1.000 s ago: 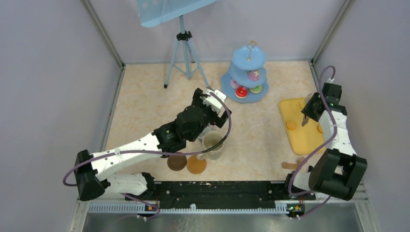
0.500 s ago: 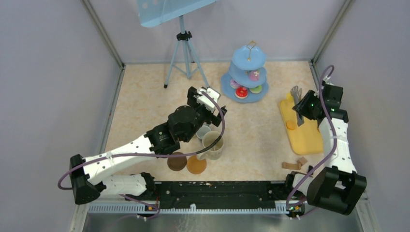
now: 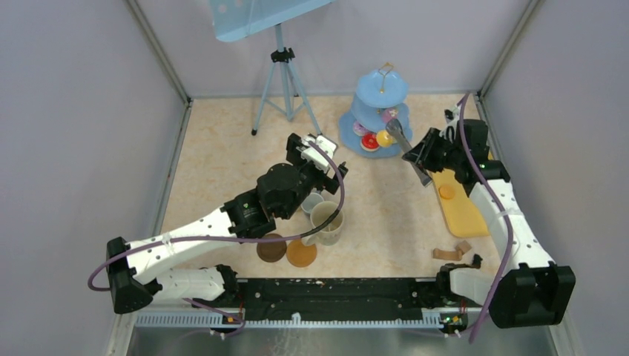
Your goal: Serve the afternoon tea
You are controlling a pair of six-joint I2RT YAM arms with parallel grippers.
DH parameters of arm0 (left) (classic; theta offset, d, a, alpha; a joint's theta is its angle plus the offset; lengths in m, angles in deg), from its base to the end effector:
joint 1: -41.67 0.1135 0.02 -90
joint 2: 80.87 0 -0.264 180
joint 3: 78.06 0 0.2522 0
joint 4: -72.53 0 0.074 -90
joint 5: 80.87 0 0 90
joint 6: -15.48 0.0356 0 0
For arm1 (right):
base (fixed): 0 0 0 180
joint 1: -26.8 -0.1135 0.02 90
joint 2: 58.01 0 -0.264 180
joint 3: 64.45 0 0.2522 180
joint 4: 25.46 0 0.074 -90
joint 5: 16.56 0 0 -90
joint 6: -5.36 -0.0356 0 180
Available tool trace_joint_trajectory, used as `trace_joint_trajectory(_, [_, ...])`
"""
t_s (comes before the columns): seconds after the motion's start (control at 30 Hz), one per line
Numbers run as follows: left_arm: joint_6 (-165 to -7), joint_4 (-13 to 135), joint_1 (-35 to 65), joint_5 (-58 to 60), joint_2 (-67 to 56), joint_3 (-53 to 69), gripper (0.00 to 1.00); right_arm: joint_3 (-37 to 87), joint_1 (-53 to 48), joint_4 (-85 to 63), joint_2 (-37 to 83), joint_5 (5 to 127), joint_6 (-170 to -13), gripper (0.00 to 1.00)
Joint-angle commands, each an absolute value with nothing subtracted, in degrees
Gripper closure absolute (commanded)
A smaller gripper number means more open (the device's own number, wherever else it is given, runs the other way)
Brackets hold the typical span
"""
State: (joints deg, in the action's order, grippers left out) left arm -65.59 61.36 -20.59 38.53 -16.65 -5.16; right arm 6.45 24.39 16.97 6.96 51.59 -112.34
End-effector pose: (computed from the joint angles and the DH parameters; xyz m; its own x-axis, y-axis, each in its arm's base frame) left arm 0.1362 -0.2215 0.3847 0.0643 0.1683 -0.9836 0.5394 0.8234 0.1761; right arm 0.2444 0.0235 0.3151 -0.6833 0.4031 -0.6088 -0.0230 0.8215 0.5697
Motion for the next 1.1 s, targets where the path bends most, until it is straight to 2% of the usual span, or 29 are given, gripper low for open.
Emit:
trace_joint_trajectory(0.0, [-65.5,63.8,-20.7,38.6,-17.3,-5.1,0.01,9.4,22.3,11.1,6.5,51.6,-116.2,0.89])
trace_joint_trajectory(0.43, [-65.0,64.0,-20.6,39.2,-15.7,-5.0,0.01,10.4,19.9,5.5,9.8,49.0,-122.8,0.93])
trace_joint_trajectory(0.83, [-64.8,64.1,-20.7,39.2,-16.1,-5.1,0.01,12.5,18.7,-4.8,20.0,49.4,-131.2,0.98])
trace_joint_trajectory(1.07, [-64.2,64.6,-20.7,39.6,-16.3,-5.4,0.01,14.8,18.3,-6.1,23.5,51.8,-132.8,0.99])
